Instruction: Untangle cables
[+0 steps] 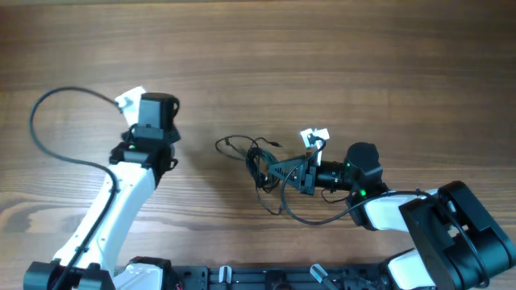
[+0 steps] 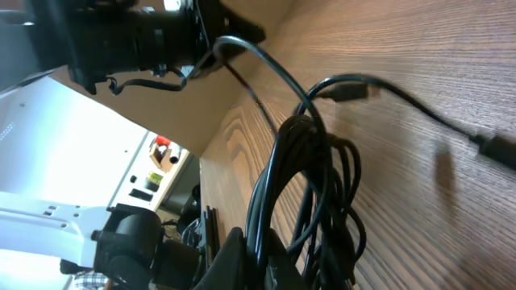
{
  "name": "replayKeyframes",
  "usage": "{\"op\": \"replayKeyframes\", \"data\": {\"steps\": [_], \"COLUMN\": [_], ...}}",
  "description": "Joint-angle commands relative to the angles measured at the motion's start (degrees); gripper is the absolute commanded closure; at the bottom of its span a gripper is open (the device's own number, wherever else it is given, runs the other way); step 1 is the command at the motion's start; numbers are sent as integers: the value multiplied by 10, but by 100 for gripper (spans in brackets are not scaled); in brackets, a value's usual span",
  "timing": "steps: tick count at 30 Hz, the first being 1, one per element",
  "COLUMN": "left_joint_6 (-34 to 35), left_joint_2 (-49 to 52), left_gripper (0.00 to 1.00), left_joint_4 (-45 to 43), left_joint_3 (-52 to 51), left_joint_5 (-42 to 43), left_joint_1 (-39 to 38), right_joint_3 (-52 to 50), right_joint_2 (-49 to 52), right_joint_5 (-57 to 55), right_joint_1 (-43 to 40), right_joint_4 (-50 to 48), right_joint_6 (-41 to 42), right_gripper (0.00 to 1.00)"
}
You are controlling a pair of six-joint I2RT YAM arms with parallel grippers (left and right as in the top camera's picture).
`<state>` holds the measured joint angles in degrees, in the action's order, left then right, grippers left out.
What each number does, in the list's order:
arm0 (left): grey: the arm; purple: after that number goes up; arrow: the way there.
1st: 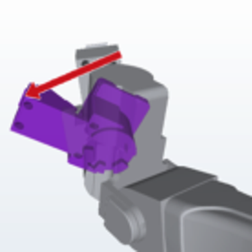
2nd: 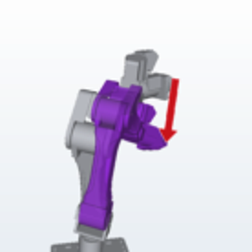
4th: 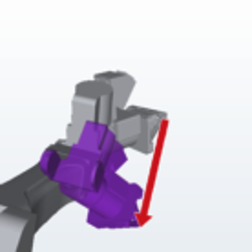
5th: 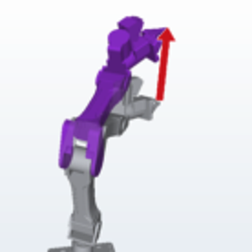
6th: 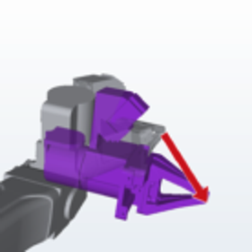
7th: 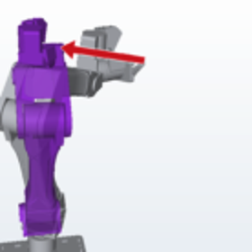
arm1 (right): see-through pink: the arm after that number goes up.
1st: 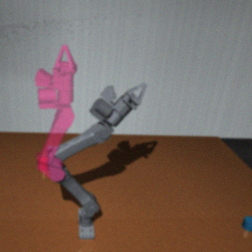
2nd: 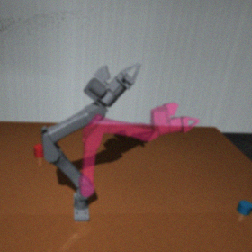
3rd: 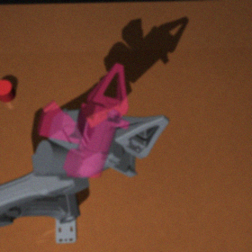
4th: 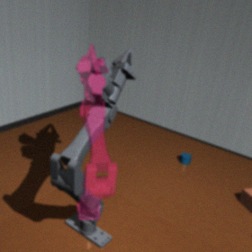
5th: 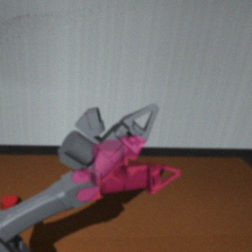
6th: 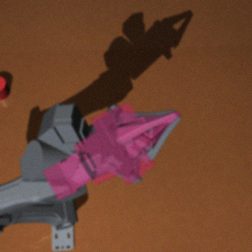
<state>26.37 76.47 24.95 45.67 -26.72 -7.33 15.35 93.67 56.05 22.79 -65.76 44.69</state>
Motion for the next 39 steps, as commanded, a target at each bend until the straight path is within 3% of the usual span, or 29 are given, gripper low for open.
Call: {"op": "replayKeyframes", "data": {"steps": [1,2,3,6,8,9,11,12,15,16,18,22,25,28,32,35,39], "left_joint_6": [73,53,-11,-222,-240,-212,-83,41,292,360,371,417,498,569,583,584,598], "left_joint_2": [-8,-9,-8,-9,-9,-9,-10,-11,-16,-16,-16,-16,-16,-16,-12,6,56], "left_gripper": [82,50,0,0,0,0,0,0,0,0,9,0,0,1,24,28,37], "left_joint_4": [12,7,-8,-54,-87,-109,-160,-193,-227,-225,-202,-97,-25,-29,-82,-115,-127], "left_joint_3": [2,2,2,2,2,2,2,2,2,2,2,2,2,2,2,2,2], "left_joint_5": [65,143,256,601,692,697,686,687,704,755,808,773,648,554,428,367,362], "left_joint_1": [42,50,54,55,55,55,61,70,77,76,55,-18,-60,-101,-171,-209,-227], "right_joint_3": [0,0,0,0,0,0,0,0,0,0,0,0,0,0,0,0,0], "right_joint_2": [6,6,6,6,6,6,6,6,6,6,6,6,6,6,6,6,6], "right_joint_5": [-9,-9,-10,-10,-10,-10,-10,-16,-28,-34,-47,-75,-83,-83,-82,-78,-71], "right_joint_1": [-1,-1,-1,-1,-1,-1,-1,-1,-1,-1,-1,-1,-1,-1,-1,-1,-1], "right_joint_4": [-3,-3,-3,-3,1,6,19,31,39,39,39,39,40,43,59,59,58], "right_joint_6": [-12,-12,-12,-12,-12,-12,-13,-13,-12,-12,-12,-12,-12,-12,-10,-7,-6], "right_gripper": [96,96,96,96,96,96,96,96,96,96,96,96,96,95,96,95,96]}}
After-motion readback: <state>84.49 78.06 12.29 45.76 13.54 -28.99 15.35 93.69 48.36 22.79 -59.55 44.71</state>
